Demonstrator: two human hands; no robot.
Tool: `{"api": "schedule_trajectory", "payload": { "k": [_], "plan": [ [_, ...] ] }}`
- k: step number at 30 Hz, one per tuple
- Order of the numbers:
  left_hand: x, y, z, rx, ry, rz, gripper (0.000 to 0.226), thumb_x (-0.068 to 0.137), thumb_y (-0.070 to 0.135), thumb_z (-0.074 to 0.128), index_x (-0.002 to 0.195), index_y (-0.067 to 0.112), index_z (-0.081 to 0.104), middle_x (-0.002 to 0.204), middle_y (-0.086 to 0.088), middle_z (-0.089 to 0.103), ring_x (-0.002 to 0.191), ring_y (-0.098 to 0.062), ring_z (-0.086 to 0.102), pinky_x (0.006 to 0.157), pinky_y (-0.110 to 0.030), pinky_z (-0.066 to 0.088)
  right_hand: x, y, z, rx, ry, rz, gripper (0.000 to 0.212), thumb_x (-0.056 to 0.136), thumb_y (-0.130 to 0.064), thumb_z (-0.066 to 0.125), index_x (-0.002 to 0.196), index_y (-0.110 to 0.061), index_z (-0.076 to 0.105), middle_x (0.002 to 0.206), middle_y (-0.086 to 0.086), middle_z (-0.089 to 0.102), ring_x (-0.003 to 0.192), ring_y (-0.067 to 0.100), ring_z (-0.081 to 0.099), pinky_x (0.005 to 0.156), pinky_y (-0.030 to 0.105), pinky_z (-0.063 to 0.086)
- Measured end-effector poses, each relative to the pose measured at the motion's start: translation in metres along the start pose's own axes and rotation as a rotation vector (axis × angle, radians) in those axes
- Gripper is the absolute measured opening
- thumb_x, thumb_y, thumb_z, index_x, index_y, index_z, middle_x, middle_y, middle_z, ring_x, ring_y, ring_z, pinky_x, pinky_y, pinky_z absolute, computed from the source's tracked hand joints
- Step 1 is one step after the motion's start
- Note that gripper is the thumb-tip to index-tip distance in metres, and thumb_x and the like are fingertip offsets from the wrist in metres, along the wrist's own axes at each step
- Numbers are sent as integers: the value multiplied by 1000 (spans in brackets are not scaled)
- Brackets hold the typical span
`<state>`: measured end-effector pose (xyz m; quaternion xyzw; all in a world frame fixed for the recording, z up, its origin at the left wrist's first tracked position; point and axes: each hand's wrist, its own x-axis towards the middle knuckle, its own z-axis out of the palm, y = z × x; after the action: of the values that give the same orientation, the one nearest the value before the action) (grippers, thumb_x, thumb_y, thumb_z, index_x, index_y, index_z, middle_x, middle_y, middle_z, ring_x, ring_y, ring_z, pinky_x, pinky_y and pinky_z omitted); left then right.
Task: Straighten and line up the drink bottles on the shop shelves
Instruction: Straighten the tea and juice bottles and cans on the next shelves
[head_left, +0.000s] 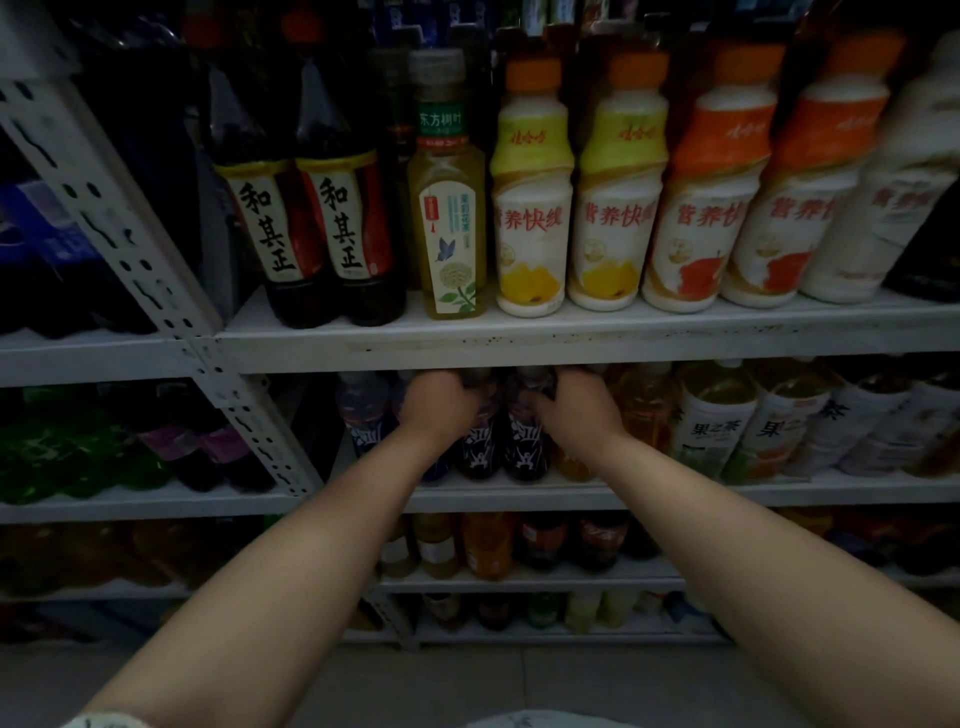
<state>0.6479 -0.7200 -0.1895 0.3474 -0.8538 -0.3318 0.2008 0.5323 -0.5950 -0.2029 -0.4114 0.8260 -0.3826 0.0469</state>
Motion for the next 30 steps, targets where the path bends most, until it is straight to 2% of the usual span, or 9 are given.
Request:
{"api": "schedule_trajectory", "payload": {
  "k": [5, 10, 15, 18, 21, 24, 26, 28, 30],
  "plan": [
    [-2, 0, -3, 33, -11, 10, 28, 87, 30, 64, 108, 12, 66, 105, -11, 67, 98, -28, 60, 69, -24, 37, 0, 0, 3, 9, 5, -9, 38, 86, -27, 64, 120, -13, 58, 116, 10, 64, 108, 28, 58, 86, 32, 47],
    [0, 2, -5, 32, -40, 7, 28, 88, 28, 63, 110, 10, 65, 109, -13, 67, 102, -30, 60, 77, -32, 47, 0, 4, 3, 8, -3, -5, 38, 86, -28, 65, 120, -14, 58, 115, 9, 64, 107, 28, 58, 83, 29, 44],
    [2, 2, -6, 20, -44, -5, 34, 85, 28, 68, 114, 11, 64, 112, -12, 66, 104, -29, 60, 79, -30, 46, -9, 7, -1, 18, 3, -12, 36, 89, -33, 60, 121, -16, 57, 116, 6, 64, 107, 25, 58, 84, 26, 44],
    [-8, -1, -2, -8, 65, 31, 33, 82, 24, 71, 110, 7, 65, 105, -11, 68, 98, -26, 62, 73, -23, 41, -35, 20, -13, 47, 137, -57, 34, 93, -23, 55, 125, -13, 57, 120, 5, 62, 109, 20, 56, 89, 16, 35],
    [-30, -7, 10, 45, 230, 102, 29, 85, 24, 69, 110, 12, 62, 96, -4, 67, 91, -22, 63, 70, -19, 38, -62, 41, -34, 43, 349, -121, 26, 89, -7, 56, 112, -4, 65, 106, 11, 66, 97, 23, 62, 85, 13, 37],
    [-62, -8, 31, -74, 335, 210, 32, 88, 14, 63, 120, 14, 60, 116, 4, 59, 108, -13, 57, 89, -18, 43, -68, 62, -61, -30, 451, -44, 27, 85, -11, 53, 105, -1, 67, 99, 14, 67, 90, 29, 64, 79, 14, 37],
    [-77, 0, 50, -100, 371, 344, 28, 86, 10, 60, 114, 10, 65, 118, 2, 59, 111, -7, 52, 98, -13, 38, -65, 69, -75, -67, 472, -17, 29, 86, -14, 51, 108, 1, 65, 101, 17, 66, 91, 31, 62, 78, 18, 37],
    [-80, 18, 66, -110, 252, 398, 29, 87, 14, 59, 115, 12, 66, 115, 1, 62, 108, -7, 54, 96, -16, 40, -60, 71, -82, -97, 453, -39, 28, 90, -10, 53, 113, 2, 62, 106, 19, 63, 97, 31, 60, 82, 20, 37],
    [-69, 39, 79, -116, 102, 337, 34, 91, 22, 57, 125, 18, 60, 124, 2, 59, 109, -8, 54, 96, -23, 43, -50, 72, -83, -146, 352, 0, 30, 93, -13, 53, 120, -1, 57, 114, 17, 60, 104, 30, 57, 85, 24, 38]
  ]
}}
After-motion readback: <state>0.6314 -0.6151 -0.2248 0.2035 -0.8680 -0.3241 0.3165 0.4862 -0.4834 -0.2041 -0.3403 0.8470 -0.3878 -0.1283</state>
